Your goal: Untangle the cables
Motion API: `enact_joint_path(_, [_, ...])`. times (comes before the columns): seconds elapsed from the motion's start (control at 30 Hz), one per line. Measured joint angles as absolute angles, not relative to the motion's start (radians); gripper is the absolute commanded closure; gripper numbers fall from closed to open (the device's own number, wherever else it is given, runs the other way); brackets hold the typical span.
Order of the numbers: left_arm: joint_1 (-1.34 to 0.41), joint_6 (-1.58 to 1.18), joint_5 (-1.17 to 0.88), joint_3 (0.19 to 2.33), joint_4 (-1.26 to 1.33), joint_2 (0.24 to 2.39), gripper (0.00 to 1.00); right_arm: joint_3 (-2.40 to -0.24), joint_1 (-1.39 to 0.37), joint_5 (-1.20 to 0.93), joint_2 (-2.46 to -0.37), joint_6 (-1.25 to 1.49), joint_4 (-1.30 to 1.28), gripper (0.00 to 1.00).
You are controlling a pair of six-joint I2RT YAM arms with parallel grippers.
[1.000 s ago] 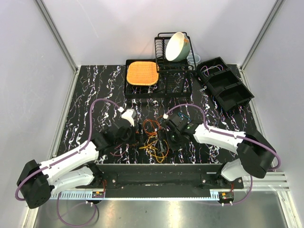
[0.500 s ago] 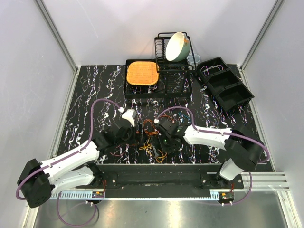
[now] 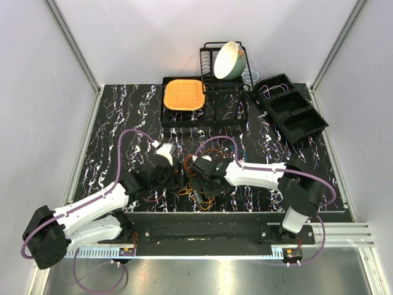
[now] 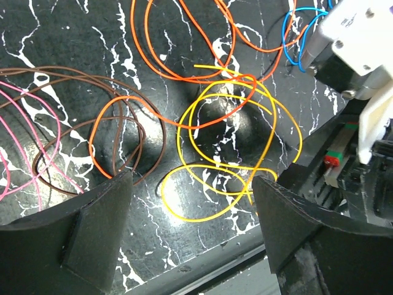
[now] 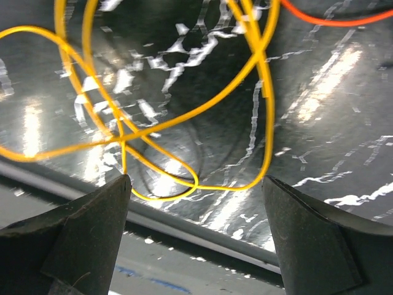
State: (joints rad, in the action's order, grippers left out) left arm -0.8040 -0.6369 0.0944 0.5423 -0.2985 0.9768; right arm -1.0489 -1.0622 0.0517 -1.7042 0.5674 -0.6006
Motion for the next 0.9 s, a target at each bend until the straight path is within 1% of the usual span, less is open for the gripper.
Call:
enact_joint_path(0.3, [-0.804,-0.636,0.097,0.526,-0.299,0.977,0.19,-1.09,-1.081,0.115,-1.752,0.561,-0.656,0.08])
enact_joint_path(0.57, [-0.803,-0.636,0.104,0.521,-0.295,0.977,0.19,-1.115,-1.098,0.14,-1.752,0.55,-0.669,0.16])
enact_joint_path(0.8, [-0.803,-0.636,0.105,0.521,-0.291,0.977,0.19,-1.122,-1.103,0.175,-1.757,0.54,-0.67,0.21])
enact_joint_path(0.9, [-0.804,-0.637,0.102,0.521,-0.29,0.977,0.19,-1.122,-1.103,0.198,-1.763,0.54,-0.668,0.22])
